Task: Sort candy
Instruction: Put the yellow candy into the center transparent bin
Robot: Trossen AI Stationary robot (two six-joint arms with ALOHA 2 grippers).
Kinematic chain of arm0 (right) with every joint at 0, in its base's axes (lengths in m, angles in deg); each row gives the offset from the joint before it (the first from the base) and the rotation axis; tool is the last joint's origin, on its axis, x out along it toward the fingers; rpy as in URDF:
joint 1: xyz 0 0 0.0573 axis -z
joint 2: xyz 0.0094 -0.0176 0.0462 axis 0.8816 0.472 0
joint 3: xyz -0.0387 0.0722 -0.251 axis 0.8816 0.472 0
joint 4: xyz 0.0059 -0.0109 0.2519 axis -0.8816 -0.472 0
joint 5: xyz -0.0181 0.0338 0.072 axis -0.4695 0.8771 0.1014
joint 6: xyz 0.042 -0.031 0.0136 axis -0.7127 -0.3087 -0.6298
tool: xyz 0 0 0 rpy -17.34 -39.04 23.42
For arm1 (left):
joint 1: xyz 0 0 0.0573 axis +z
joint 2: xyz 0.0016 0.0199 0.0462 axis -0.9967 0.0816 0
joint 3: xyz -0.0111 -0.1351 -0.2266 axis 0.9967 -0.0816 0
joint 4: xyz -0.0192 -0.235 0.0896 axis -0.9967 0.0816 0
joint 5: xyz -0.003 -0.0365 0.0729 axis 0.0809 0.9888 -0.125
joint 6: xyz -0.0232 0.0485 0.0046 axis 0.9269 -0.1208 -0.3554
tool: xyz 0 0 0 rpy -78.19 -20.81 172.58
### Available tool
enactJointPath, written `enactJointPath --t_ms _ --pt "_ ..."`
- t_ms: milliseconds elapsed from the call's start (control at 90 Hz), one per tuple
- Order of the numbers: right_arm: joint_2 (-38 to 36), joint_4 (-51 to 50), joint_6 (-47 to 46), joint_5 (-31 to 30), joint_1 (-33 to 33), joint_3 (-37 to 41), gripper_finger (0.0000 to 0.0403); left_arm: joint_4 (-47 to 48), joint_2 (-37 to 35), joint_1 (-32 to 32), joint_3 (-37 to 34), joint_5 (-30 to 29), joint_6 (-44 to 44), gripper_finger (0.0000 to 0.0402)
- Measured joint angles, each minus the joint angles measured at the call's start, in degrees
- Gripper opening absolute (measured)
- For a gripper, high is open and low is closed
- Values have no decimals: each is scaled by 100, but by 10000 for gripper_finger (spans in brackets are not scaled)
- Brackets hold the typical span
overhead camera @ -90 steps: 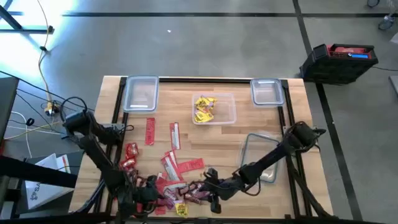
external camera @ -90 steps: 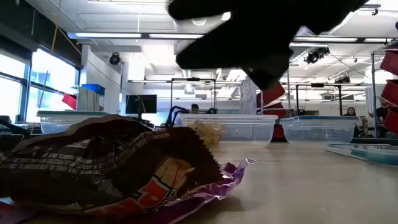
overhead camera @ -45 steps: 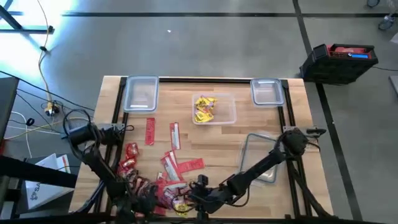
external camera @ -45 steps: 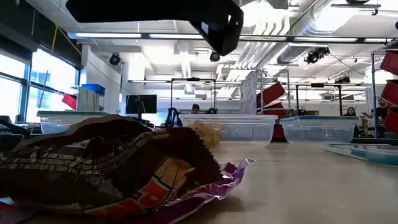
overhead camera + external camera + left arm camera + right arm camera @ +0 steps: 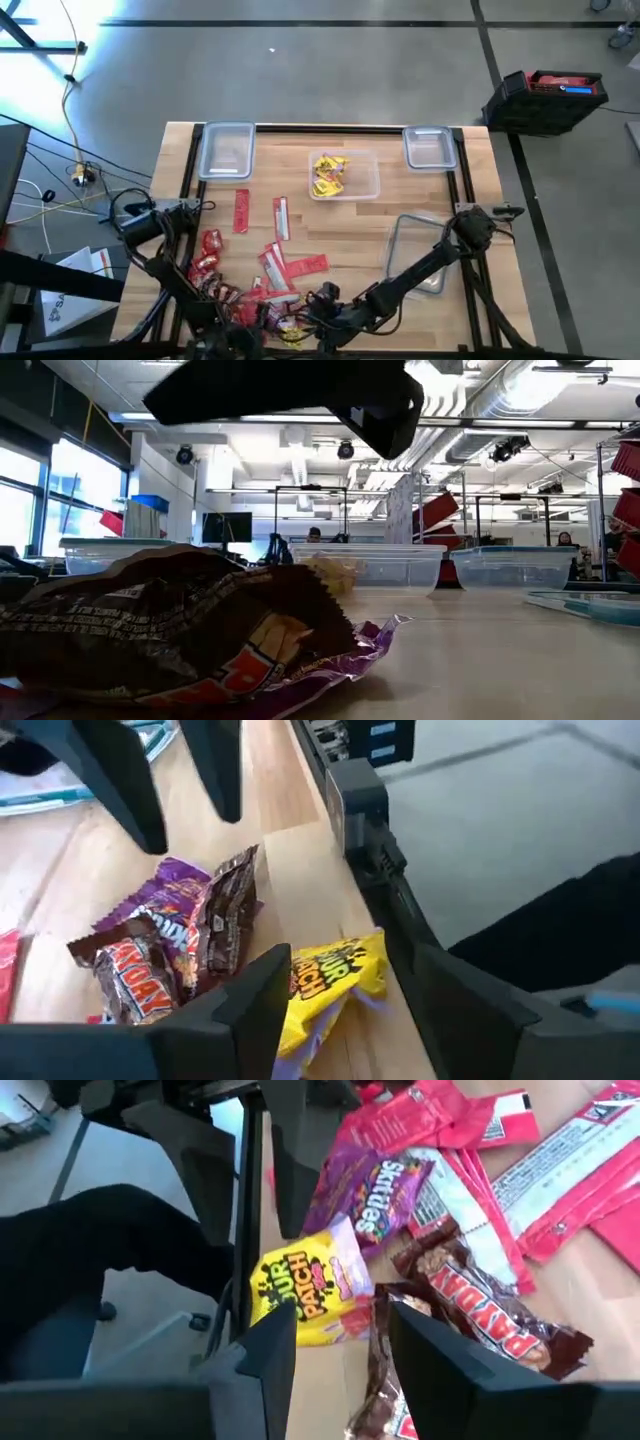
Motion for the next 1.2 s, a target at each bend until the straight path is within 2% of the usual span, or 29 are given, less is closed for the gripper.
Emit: enactJointPath --t_ms 311,700,844,1200 --pt "0 0 45 -1 13 0 130 399 0 377 -2 567 -410 202" --pt "0 -13 120 0 13 0 130 747 18 648 -2 977 94 193" --pt "0 -15 154 0 11 2 130 766 136 704 2 1045 428 154" --pt "0 -17 216 2 11 2 130 766 197 713 2 698 856 15"
